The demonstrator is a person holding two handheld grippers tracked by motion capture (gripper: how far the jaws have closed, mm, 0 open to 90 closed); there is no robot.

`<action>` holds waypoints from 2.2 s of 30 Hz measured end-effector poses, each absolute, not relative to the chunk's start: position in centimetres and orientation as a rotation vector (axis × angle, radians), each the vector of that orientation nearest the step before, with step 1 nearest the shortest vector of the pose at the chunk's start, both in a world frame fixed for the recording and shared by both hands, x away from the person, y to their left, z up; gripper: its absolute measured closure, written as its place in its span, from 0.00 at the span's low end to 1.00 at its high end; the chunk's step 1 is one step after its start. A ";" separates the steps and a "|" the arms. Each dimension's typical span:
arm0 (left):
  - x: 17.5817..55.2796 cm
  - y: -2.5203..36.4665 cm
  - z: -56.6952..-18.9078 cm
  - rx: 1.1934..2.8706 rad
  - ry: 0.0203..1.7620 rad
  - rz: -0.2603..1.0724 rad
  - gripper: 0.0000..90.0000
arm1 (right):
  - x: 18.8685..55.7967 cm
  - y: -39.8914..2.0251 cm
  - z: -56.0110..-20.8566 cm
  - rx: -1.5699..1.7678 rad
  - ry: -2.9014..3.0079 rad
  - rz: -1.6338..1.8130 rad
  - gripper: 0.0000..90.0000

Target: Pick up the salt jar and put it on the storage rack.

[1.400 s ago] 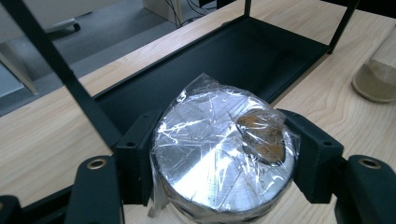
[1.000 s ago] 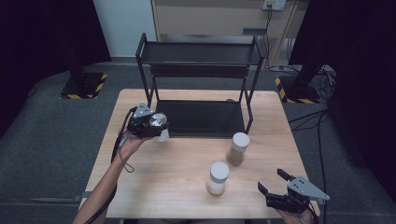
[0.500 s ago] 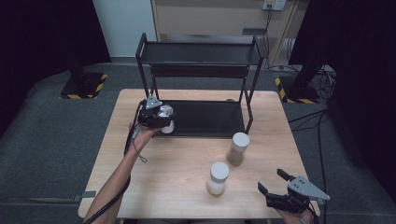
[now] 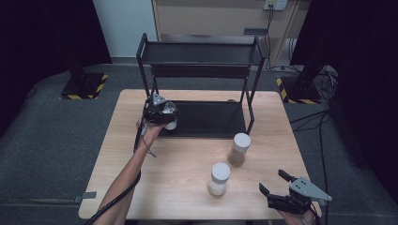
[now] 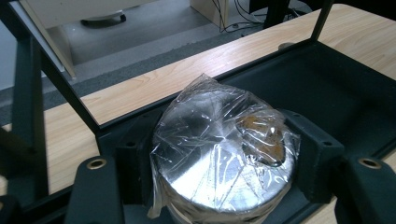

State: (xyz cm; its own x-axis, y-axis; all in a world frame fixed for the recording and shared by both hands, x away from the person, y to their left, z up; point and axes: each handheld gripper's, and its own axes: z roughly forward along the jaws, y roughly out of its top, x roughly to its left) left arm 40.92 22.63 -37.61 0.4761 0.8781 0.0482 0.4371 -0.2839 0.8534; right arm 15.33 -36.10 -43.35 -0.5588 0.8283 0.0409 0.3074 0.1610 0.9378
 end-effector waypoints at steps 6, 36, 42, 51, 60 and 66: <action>41.6 22.0 -38.1 1.894 1.127 0.681 0.37 | 15.3 -36.2 -43.4 1.078 1.952 1.399 0.12; 42.3 21.2 -39.3 1.880 1.163 0.683 0.31 | 15.4 -36.2 -43.4 1.075 1.957 1.404 0.12; 42.1 21.1 -38.6 1.878 1.125 0.696 0.22 | 15.4 -36.2 -43.4 1.076 1.960 1.404 0.12; 41.5 20.6 -36.4 1.900 1.020 0.716 0.10 | 15.5 -36.2 -43.4 1.073 1.963 1.405 0.12; 40.4 21.1 -34.2 1.920 0.932 0.652 0.06 | 15.5 -36.2 -43.3 1.064 1.970 1.404 0.12; 39.5 21.9 -33.0 1.931 0.907 0.618 0.05 | 15.6 -36.1 -43.3 1.059 1.975 1.401 0.12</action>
